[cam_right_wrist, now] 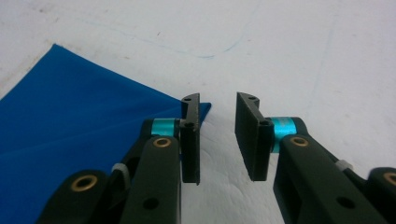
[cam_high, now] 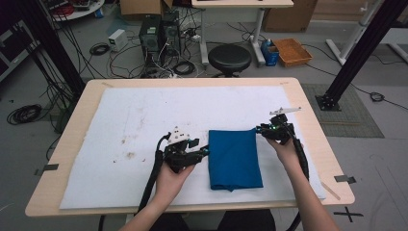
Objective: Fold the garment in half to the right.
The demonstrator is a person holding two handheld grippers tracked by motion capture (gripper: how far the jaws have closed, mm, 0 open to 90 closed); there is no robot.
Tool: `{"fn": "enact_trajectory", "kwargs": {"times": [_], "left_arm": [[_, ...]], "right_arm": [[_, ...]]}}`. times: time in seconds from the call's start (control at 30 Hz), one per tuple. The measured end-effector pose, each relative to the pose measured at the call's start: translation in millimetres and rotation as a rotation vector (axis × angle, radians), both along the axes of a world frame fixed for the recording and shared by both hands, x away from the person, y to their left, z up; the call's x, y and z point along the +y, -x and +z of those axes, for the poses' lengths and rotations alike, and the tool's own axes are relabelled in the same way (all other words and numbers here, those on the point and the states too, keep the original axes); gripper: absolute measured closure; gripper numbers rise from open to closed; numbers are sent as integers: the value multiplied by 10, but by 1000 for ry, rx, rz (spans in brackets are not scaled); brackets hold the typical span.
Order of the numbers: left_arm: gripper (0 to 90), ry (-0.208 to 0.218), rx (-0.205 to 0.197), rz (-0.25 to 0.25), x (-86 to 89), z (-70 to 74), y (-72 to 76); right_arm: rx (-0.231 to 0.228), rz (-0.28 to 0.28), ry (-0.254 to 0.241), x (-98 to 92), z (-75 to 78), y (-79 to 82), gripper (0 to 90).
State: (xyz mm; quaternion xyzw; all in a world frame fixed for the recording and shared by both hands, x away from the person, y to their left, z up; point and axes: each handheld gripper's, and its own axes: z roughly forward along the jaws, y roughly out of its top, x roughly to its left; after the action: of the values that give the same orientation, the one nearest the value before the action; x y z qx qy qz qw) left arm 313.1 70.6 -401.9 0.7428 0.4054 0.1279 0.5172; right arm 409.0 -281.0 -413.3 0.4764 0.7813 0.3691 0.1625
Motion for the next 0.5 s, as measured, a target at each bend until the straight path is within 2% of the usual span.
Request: {"fn": "enact_trajectory", "kwargs": {"times": [0.1,0.2,0.4,0.5], "left_arm": [[507,-6,-9,4,37,17,9],[507,-12,-18,13,110,40,19],[504,-23,-28,46,325,51,53],[504,-23,-25,65,421,34,67]], "right_arm": [[-8,7,-36,-49,85,178,688],[-20,4,-81,-88,120,472,661],[21,23,-152,-124,6,1122,627],[47,36,-183,-102,-80,1361,627]]}}
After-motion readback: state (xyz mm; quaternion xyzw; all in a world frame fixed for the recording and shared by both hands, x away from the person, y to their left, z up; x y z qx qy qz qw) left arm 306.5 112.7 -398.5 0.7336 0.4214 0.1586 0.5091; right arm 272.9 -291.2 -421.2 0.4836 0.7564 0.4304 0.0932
